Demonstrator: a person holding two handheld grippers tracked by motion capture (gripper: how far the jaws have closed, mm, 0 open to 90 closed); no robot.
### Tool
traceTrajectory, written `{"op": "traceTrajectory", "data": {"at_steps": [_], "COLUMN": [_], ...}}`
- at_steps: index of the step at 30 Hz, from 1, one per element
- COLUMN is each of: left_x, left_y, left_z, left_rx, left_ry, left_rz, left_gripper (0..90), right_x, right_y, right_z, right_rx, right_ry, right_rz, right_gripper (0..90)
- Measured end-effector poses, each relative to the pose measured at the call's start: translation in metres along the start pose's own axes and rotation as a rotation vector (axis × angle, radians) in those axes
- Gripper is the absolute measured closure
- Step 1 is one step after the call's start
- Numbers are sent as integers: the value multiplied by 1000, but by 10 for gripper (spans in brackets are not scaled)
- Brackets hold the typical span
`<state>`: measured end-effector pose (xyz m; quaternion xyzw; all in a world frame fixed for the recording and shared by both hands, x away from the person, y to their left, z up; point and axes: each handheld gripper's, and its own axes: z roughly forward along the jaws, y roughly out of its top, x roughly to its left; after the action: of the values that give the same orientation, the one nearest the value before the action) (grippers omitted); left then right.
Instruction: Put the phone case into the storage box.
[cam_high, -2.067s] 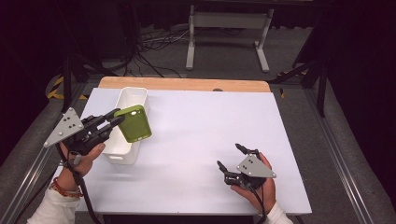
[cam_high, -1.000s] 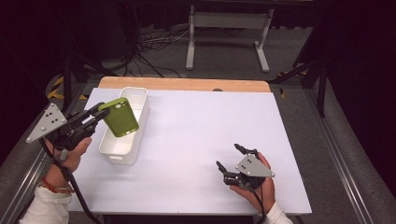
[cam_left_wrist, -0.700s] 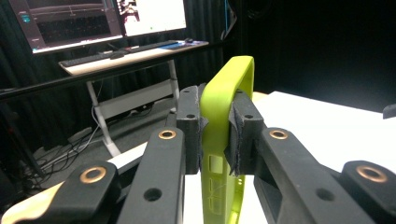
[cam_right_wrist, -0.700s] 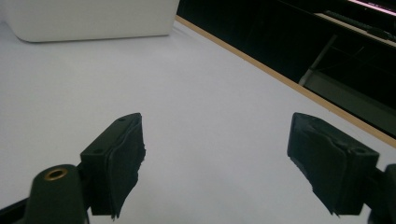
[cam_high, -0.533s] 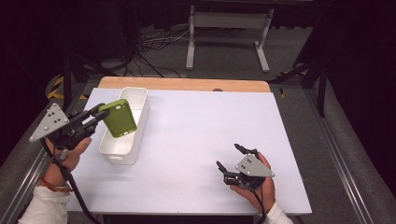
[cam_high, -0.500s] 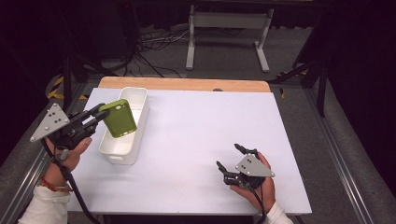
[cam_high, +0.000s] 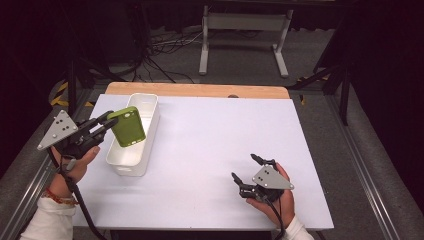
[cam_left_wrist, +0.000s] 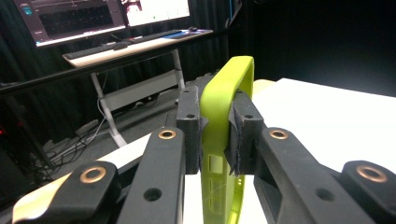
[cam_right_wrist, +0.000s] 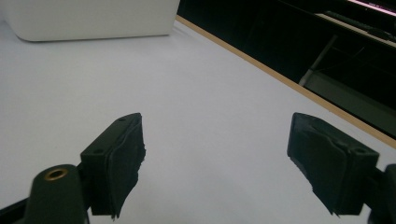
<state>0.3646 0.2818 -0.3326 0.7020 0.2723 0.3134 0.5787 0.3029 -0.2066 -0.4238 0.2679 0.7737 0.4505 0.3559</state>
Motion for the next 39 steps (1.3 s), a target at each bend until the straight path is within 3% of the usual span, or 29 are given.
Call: {"op": "traceTrajectory", "data": {"at_steps": [22,29,39], "left_x": [7,15,27], "left_y": [-15,-22,-28], "left_z": [19,27,42], "left_rx": [51,61,69], "left_ry": [18,15,7], "left_rz": [12,-1,18], "left_gripper": [778,777,778], "right_x": [2,3,4], "right_y": [-1,-2,-3], "right_z": [4,5,8], "right_rx": [17,25,35], "right_ry": [18,22,22], "right_rz": [-4,-4,-6], "right_gripper": [200,201,202]}}
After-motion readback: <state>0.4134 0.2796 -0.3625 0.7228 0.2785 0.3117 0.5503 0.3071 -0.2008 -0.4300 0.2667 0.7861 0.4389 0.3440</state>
